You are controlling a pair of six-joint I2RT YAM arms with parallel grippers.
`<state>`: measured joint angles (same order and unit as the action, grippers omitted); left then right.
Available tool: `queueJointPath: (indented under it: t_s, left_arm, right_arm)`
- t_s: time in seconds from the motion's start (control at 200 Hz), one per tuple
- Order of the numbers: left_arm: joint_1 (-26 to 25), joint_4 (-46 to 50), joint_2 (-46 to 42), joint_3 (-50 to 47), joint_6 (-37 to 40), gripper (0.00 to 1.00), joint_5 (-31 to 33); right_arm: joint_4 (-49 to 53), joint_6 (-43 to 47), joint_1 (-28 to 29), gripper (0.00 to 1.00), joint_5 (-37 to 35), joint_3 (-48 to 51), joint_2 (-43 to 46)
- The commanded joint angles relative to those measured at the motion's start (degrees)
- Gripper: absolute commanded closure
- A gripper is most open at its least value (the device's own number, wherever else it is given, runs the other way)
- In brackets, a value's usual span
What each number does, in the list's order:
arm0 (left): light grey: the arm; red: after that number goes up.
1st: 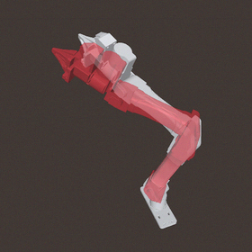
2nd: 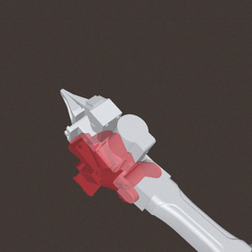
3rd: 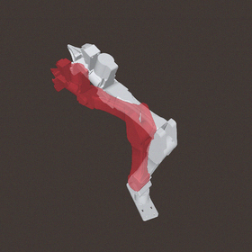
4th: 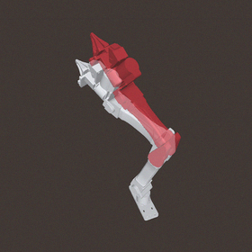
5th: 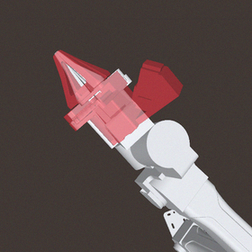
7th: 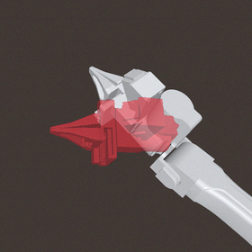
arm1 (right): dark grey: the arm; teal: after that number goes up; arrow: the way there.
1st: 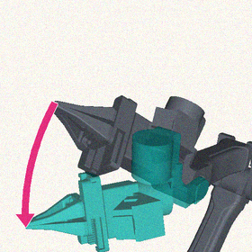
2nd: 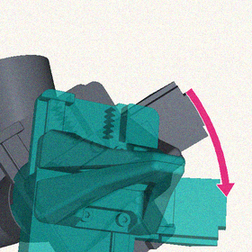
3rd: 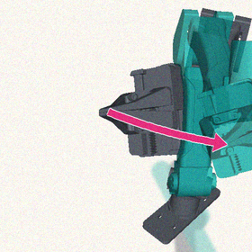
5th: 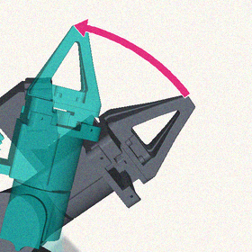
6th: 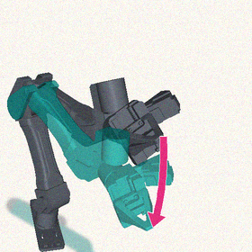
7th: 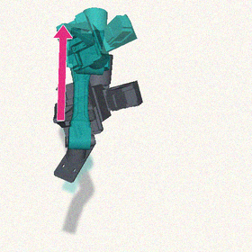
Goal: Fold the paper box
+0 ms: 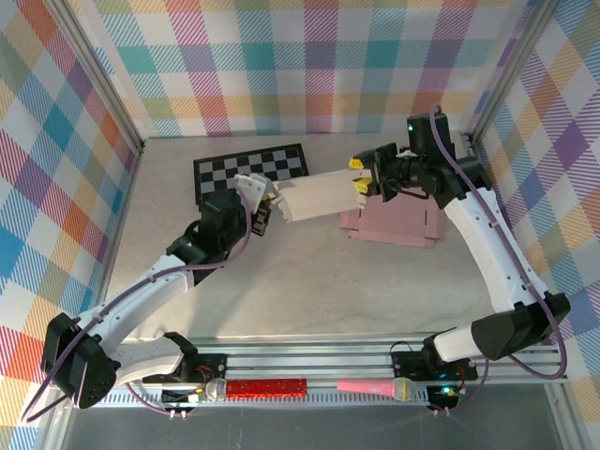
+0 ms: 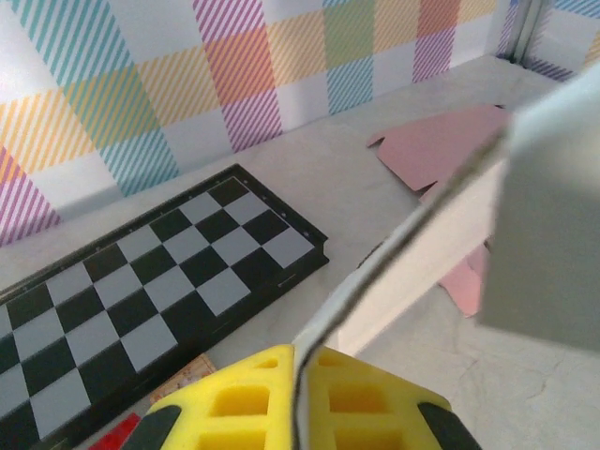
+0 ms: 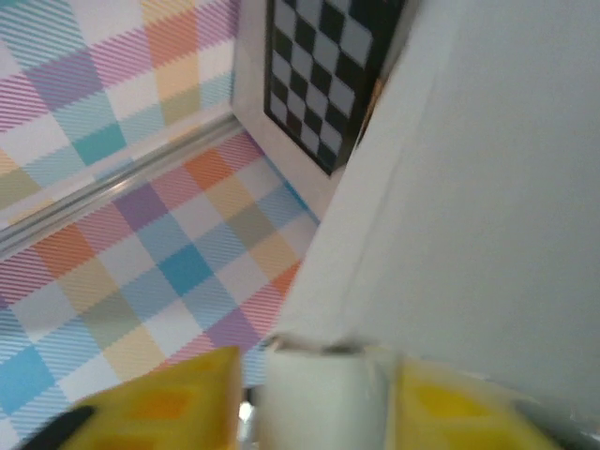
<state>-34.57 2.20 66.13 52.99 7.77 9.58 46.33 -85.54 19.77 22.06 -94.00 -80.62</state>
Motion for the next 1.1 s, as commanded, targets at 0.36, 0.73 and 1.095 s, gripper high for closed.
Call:
queueJointPath:
  t_s: [0.36,0.73,1.095]
  left_arm:
    - [-4.46,36.43,7.49,18.46,-33.51,1.0,-1.6]
    - [-5.74,37.53,6.76,16.15,-33.52,1.0,0.82]
    - [-5.85,35.16,6.03,13.63,-27.62,1.0,0.89]
  right_arm:
    - [-10.2,1.79,15.62,0.25,-32.5,5.77,8.56]
    - [-2.94,-1.33,16.17,0.24,-30.32,2.64,2.76]
    - [-5.64,4.5,17.32,0.34,-14.64,-12.21,-17.08]
